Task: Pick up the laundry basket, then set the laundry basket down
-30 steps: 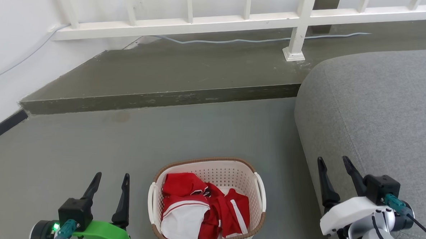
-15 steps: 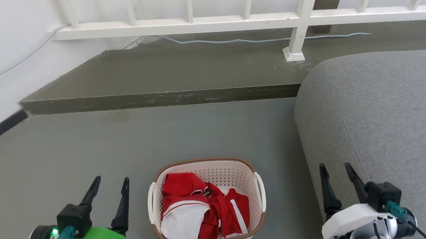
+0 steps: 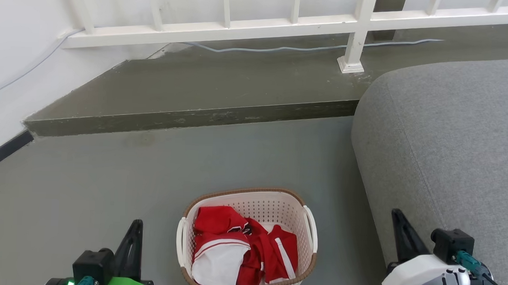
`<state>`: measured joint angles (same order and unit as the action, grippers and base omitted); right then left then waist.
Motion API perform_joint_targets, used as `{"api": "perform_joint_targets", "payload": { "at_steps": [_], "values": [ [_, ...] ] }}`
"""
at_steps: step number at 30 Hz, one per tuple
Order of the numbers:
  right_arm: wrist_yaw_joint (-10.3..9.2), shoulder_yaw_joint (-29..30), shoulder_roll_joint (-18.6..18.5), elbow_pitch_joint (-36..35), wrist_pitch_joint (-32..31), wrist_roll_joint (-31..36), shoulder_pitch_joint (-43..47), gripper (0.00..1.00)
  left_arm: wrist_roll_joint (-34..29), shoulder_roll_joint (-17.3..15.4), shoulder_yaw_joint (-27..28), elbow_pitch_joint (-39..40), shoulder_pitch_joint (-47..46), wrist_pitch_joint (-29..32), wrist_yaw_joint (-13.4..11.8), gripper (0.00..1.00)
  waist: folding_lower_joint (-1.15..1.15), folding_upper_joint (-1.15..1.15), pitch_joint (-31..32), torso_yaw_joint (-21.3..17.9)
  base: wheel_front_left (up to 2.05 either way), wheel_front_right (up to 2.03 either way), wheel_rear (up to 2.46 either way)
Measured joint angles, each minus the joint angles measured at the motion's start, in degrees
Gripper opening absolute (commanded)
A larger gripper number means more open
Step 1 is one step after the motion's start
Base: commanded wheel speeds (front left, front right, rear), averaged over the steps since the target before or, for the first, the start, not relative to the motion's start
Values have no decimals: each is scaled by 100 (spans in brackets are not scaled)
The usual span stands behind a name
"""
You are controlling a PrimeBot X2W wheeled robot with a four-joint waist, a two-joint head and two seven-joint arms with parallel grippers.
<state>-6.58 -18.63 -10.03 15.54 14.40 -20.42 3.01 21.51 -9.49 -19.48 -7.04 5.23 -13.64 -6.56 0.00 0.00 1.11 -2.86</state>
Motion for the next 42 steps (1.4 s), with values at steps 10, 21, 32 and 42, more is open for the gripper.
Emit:
{"api": "perform_joint_targets", "payload": {
  "at_steps": [10,21,32,42],
  "values": [
    [104,144,78,-26,-88,-536,67,0,570,75,58,32,65,14,65,0,0,0,-17,30,0,0,0],
    [254,444,158,-70,-343,-1571,60,0,1580,144,333,31,63,263,247,0,0,0,-35,64,0,0,0],
    [404,722,243,-75,-566,-2354,-13,0,2388,157,572,-21,46,467,360,0,0,0,-51,94,0,0,0],
    [550,984,280,-79,-770,-3165,-73,0,3187,171,803,-146,-53,665,503,0,0,0,-64,125,0,0,0]
  ]
}}
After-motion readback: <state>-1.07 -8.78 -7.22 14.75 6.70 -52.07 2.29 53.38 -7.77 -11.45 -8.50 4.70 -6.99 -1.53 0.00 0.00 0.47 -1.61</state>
